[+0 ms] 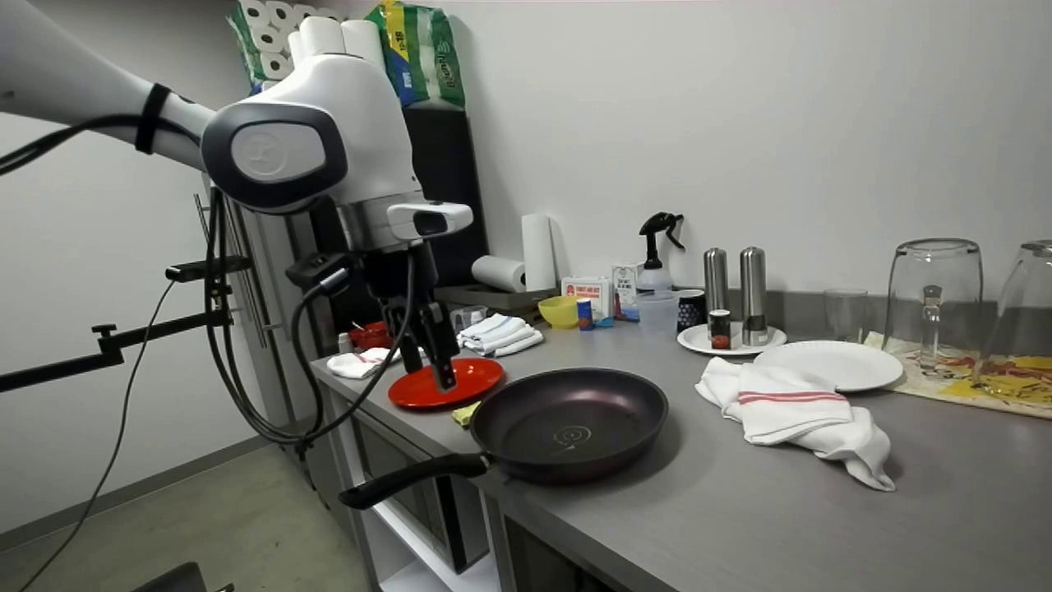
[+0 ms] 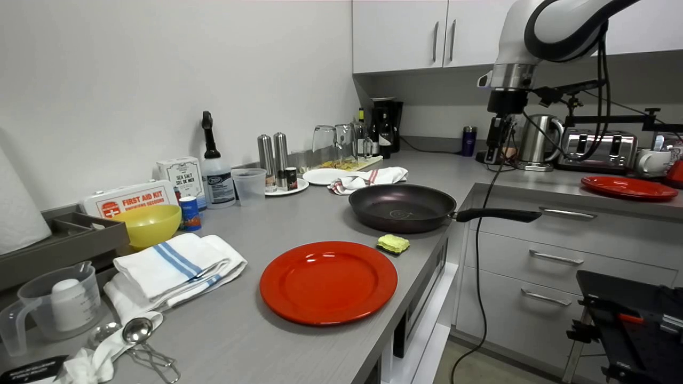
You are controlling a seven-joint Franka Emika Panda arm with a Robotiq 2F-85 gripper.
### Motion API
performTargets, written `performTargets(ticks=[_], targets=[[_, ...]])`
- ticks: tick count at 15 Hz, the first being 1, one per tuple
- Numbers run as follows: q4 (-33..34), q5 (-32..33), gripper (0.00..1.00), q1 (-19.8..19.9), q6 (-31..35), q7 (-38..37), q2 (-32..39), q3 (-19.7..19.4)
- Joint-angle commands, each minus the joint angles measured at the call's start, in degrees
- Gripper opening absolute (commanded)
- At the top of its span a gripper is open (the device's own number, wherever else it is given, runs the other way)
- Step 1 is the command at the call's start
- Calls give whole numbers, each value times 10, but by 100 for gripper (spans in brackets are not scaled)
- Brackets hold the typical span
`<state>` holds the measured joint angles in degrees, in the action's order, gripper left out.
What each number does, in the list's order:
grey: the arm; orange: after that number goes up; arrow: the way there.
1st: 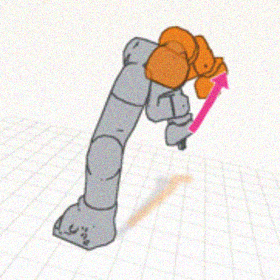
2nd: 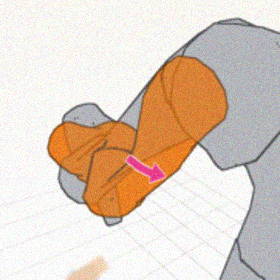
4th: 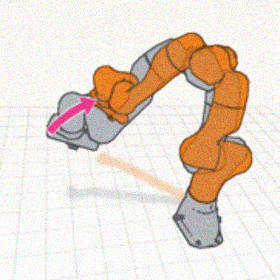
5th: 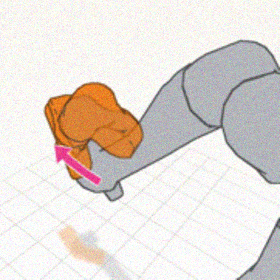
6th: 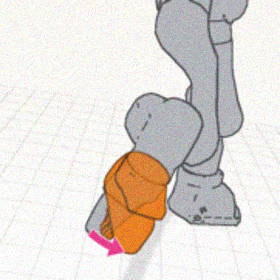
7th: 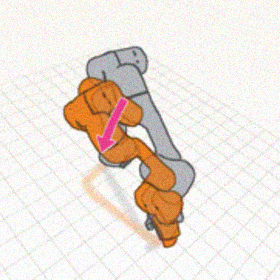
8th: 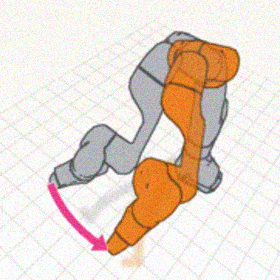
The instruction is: Move the pan to the right and the left twice, then move it to the right on the counter
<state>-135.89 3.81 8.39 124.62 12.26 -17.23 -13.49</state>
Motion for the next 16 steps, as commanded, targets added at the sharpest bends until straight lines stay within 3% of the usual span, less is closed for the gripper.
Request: performTargets(ticks=[1, 10, 16], targets=[[-1, 0, 100, 4, -1, -1, -2, 8], [6, -10, 100, 6, 18, -8, 42, 5], [12, -11, 100, 11, -26, -8, 55, 6]])
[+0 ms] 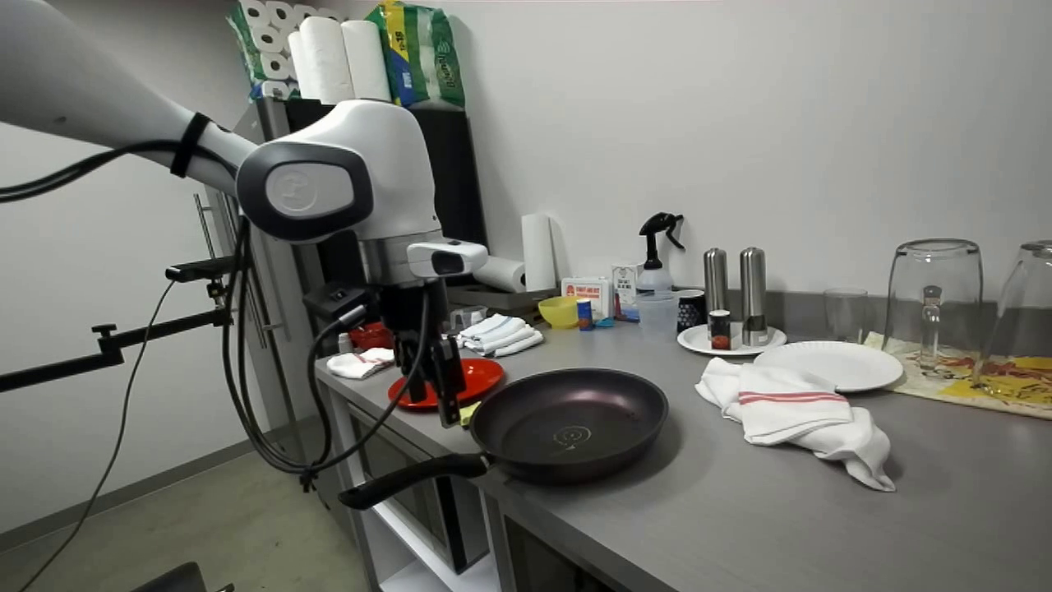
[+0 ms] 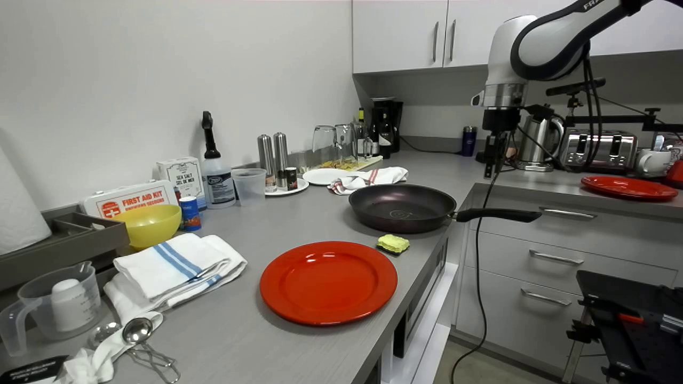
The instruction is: Move the pan to the right and the left twice, then move it to the right on the counter
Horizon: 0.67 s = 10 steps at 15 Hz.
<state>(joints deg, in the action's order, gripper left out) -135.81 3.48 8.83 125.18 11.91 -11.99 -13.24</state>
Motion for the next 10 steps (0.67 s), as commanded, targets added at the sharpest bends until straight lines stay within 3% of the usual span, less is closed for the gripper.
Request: performTargets(ticks=[1, 6, 10], targets=[[9, -6, 100, 8, -45, -2, -5, 2], [-5, 3, 100, 18, -94, 2, -37, 0], [-28, 7, 100, 22, -84, 2, -58, 0]])
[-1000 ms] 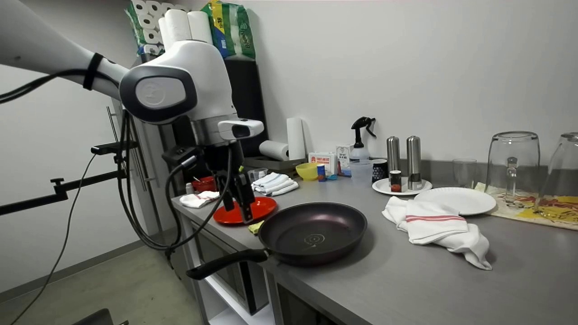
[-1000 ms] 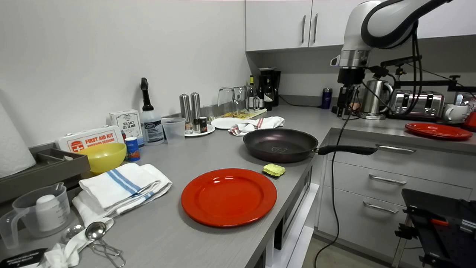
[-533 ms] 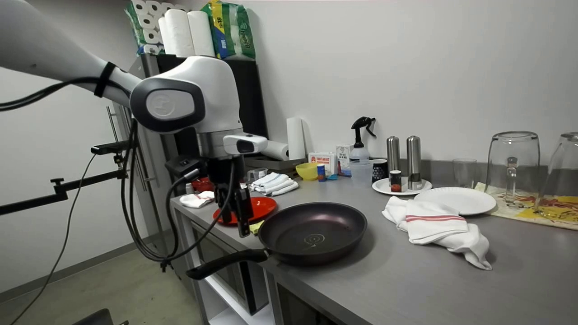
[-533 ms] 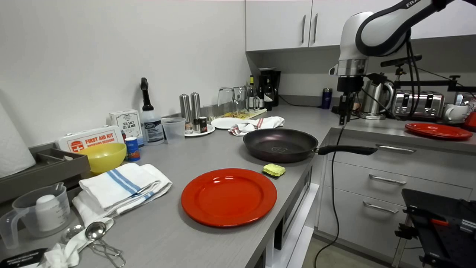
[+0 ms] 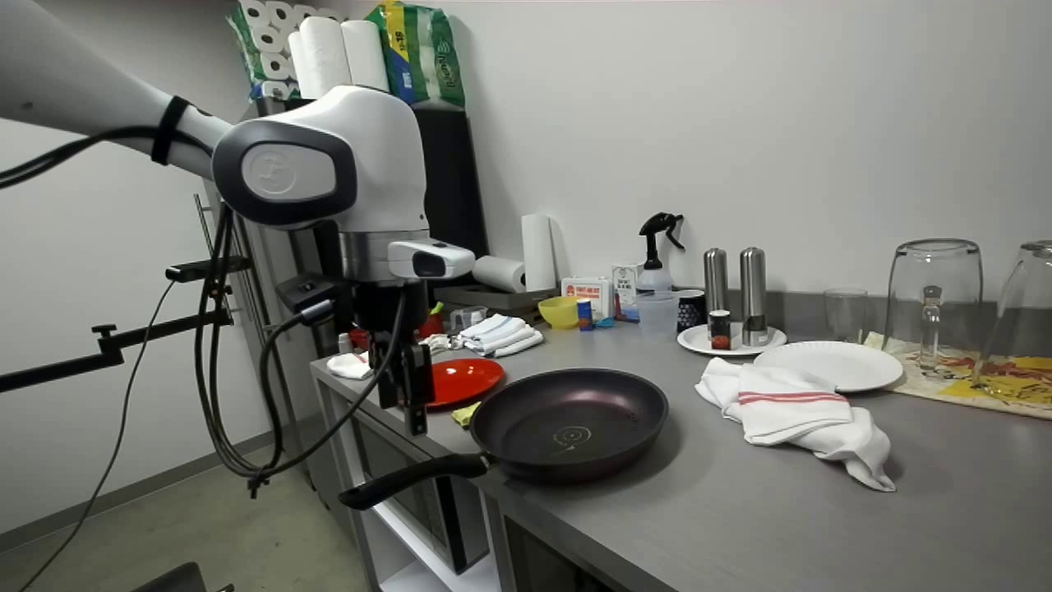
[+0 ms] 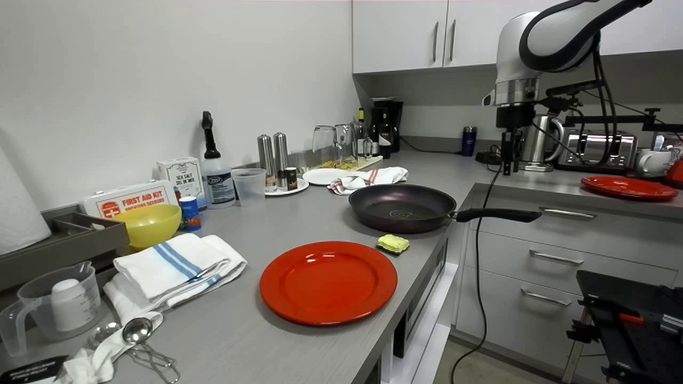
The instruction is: Move the pan to the right and the left twice, then move it to the right on the counter
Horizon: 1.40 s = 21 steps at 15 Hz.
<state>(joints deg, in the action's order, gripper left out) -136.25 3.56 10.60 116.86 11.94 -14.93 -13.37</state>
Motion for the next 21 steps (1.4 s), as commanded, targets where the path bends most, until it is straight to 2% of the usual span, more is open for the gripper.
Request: performTargets(ticks=[1, 6, 12, 16, 21], targets=[[-31, 10, 100, 5, 1, 2, -33, 2], [-82, 8, 100, 2, 1, 12, -62, 2], [-136, -17, 100, -27, 46, 60, -89, 7], [-149, -13, 100, -42, 86, 74, -72, 12], [-141, 1, 100, -37, 158, 66, -23, 12]])
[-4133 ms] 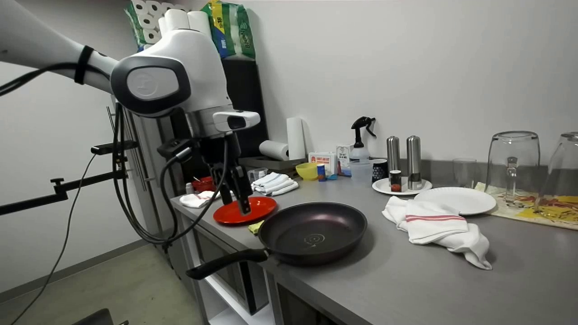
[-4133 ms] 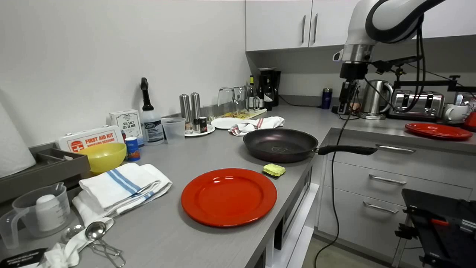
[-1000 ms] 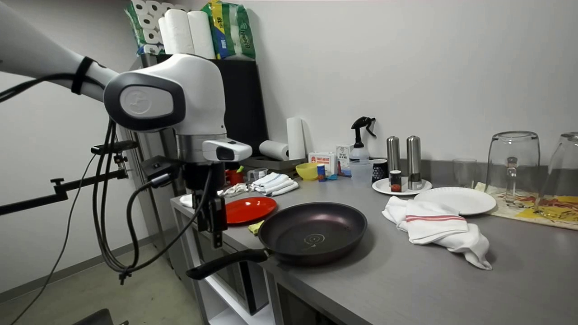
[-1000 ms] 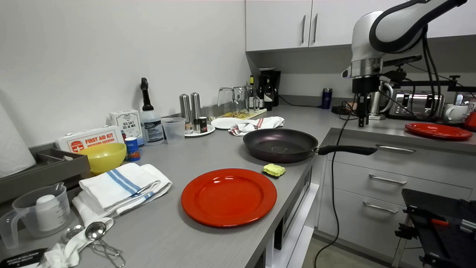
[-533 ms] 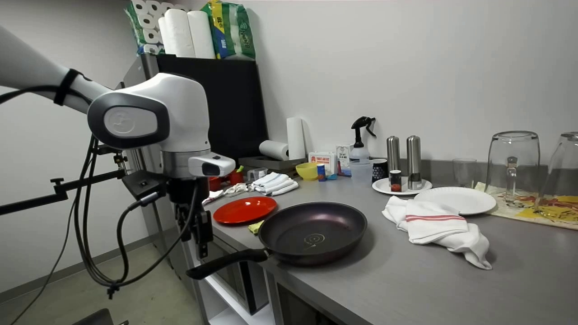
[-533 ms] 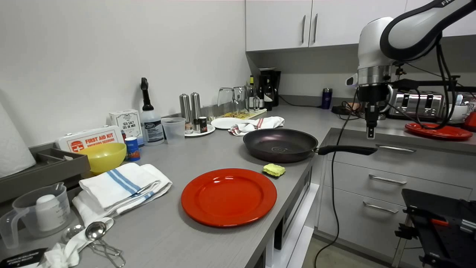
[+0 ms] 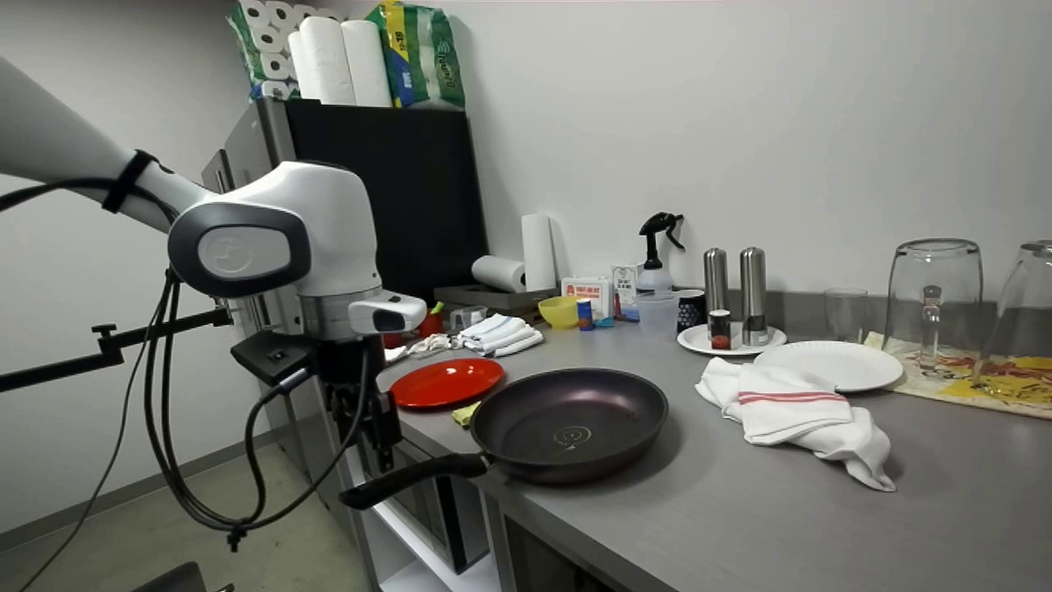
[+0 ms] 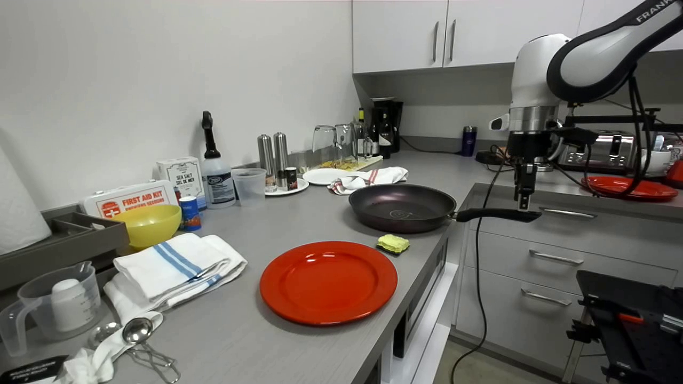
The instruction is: Move the pan to the right and the left twice, then move it to the right on the counter
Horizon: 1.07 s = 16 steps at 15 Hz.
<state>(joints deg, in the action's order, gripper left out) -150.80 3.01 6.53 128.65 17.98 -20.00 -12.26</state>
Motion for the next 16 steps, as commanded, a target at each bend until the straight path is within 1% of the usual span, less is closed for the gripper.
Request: performTargets(ticks=[1, 4, 8, 9, 10, 11, 13, 14, 16], targets=[[6, 8, 100, 4, 51, 5, 36, 2], [7, 14, 100, 8, 75, 0, 59, 3], [13, 15, 100, 12, 87, -1, 81, 3], [15, 14, 93, 13, 89, -1, 85, 3], [16, 14, 74, 14, 90, -2, 89, 3], [18, 14, 68, 15, 91, -2, 91, 3], [22, 12, 53, 16, 92, -3, 96, 3], [24, 13, 44, 17, 93, -4, 97, 3], [26, 12, 31, 18, 93, -4, 99, 3]])
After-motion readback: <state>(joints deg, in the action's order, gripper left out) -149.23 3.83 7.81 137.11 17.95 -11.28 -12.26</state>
